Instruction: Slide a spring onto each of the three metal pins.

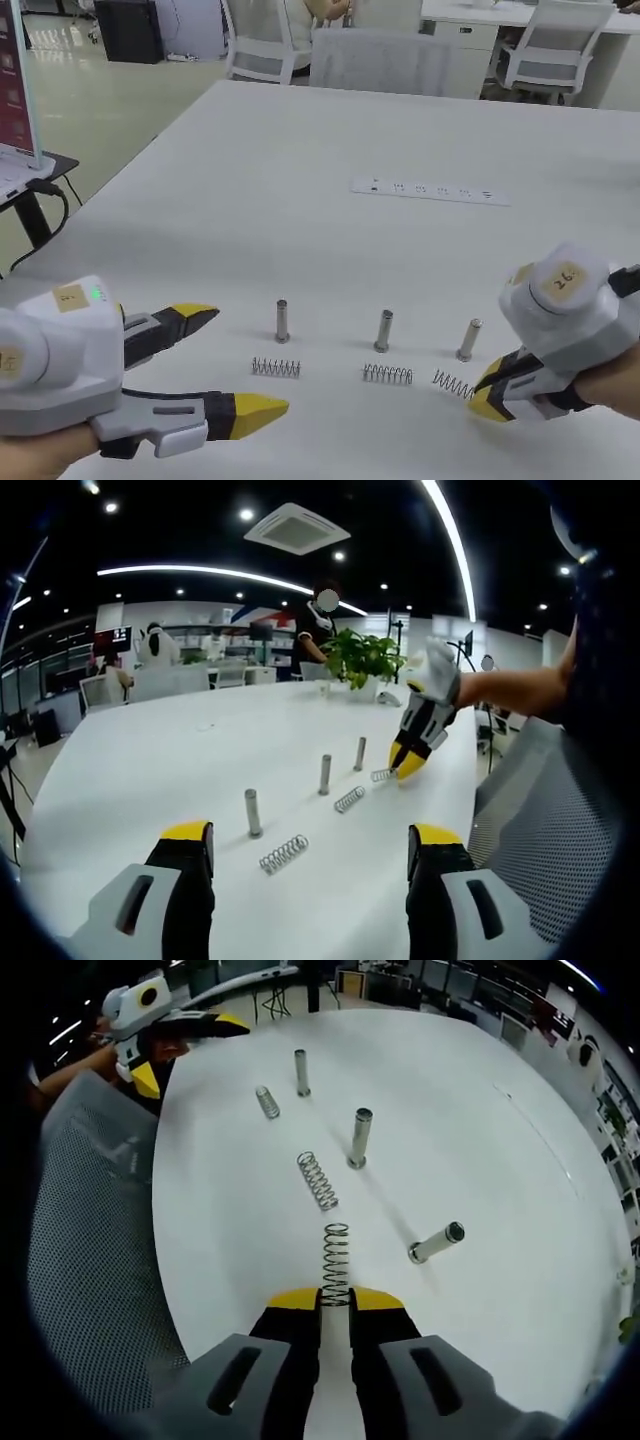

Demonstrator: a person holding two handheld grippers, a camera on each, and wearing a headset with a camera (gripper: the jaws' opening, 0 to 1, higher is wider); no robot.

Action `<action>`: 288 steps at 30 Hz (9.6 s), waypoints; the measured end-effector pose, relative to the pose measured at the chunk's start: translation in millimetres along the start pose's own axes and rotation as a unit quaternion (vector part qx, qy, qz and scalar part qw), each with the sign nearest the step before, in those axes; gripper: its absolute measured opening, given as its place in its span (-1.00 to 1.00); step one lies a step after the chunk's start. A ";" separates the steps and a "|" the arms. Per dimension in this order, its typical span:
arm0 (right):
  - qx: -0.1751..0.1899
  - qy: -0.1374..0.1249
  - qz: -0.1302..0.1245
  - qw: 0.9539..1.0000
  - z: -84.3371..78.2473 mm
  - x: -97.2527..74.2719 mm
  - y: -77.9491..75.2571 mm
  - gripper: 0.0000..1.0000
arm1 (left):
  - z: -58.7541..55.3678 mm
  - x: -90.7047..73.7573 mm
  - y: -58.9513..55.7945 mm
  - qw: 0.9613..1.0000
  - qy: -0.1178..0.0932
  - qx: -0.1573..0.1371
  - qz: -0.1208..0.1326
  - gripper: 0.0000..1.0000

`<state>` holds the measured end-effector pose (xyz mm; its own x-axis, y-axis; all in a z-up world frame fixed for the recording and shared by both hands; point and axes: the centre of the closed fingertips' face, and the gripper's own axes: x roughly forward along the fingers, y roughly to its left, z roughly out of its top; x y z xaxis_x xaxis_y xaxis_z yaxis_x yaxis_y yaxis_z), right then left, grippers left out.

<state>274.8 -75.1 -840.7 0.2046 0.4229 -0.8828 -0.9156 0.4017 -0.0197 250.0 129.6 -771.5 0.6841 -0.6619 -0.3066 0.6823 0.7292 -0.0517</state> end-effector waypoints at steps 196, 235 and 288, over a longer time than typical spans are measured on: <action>-0.109 -0.023 0.056 0.992 72.5 -55.1 42.6 -0.82 | 16.0 36.6 -56.4 0.975 0.031 0.138 -0.172 -0.46; -0.087 0.010 0.006 0.996 61.4 -79.6 -22.6 -0.82 | -10.8 8.2 -5.8 0.997 0.016 0.039 -0.059 0.24; -0.112 0.139 0.019 0.984 40.0 -27.3 -60.3 -0.82 | -12.3 10.6 -6.3 0.998 0.008 0.032 -0.051 0.72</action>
<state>338.3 -78.4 -796.6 0.0939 0.1825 -0.9787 -0.9805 0.1873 -0.0591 249.8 120.1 -786.1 0.6055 -0.7293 -0.3185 0.7641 0.6446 -0.0234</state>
